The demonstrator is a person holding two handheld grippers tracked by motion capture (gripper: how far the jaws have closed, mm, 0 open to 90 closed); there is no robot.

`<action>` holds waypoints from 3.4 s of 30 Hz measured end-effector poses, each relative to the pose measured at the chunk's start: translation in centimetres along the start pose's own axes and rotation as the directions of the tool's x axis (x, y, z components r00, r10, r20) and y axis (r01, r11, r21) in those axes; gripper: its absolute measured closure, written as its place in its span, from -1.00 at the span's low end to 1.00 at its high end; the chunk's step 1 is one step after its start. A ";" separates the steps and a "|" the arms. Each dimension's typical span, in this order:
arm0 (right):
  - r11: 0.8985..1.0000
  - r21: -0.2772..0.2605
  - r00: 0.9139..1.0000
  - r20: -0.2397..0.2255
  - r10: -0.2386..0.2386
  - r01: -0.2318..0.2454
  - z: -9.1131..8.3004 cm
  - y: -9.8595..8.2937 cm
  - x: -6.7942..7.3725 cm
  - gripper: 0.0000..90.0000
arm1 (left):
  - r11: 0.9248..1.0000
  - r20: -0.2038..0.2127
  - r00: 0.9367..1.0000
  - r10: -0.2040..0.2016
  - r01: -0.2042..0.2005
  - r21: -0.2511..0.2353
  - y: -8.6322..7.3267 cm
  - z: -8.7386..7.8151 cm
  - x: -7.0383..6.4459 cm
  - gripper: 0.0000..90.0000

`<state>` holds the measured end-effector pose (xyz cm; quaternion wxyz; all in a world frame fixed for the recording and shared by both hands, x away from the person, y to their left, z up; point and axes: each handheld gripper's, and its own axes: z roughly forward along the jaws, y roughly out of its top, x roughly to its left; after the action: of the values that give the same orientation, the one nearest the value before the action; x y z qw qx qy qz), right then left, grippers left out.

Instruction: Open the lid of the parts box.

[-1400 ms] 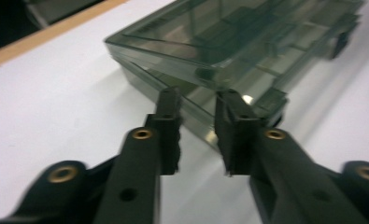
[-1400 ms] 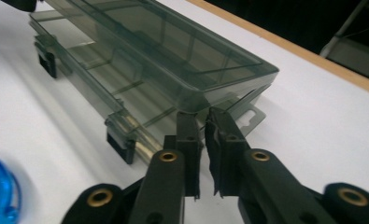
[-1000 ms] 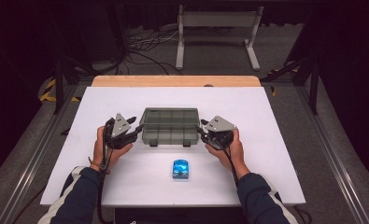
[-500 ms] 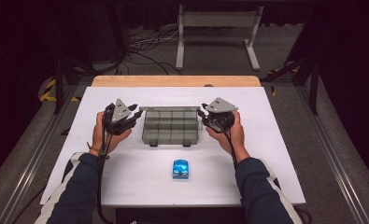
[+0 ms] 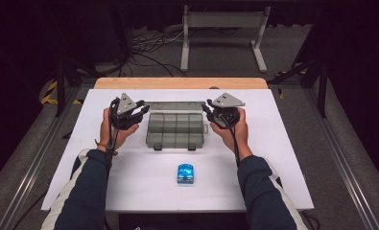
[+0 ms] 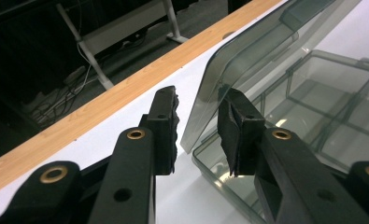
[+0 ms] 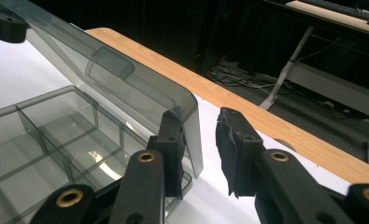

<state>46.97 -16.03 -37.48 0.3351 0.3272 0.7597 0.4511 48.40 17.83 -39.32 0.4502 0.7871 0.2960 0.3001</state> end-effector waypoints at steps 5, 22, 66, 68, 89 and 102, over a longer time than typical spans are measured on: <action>1.000 -0.007 1.000 0.006 0.012 -0.012 0.5 0.1 -0.4 0.56 | 1.000 -0.008 1.000 -0.015 0.015 0.002 0.2 0.6 0.3 0.49; 0.996 -0.073 0.996 0.069 0.051 -0.046 2.6 -0.8 -0.5 0.59 | 0.992 -0.022 0.992 -0.127 0.127 0.002 -0.8 2.6 1.3 0.41; 0.990 0.037 0.983 0.129 0.130 -0.136 7.7 -4.1 -0.2 0.62 | 0.980 -0.060 0.983 -0.175 0.180 0.088 -2.5 6.9 0.8 0.47; 0.990 0.041 0.984 0.125 0.126 -0.132 7.9 -4.2 -0.1 0.63 | 0.979 -0.057 0.982 -0.177 0.182 0.094 -2.6 7.1 0.9 0.48; 0.981 0.081 0.979 0.117 0.166 -0.176 8.5 -5.1 0.0 0.60 | 0.958 -0.016 0.962 -0.271 0.272 0.094 -3.7 7.5 1.2 0.49; 0.977 0.083 0.974 0.131 0.185 -0.196 8.5 -5.0 0.2 0.62 | 0.963 -0.028 0.968 -0.248 0.250 0.100 -3.6 7.6 1.2 0.48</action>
<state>52.66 -13.82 -45.21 0.3201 0.4412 0.7235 0.4236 54.10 16.17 -45.43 0.4408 0.7635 0.4112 0.2317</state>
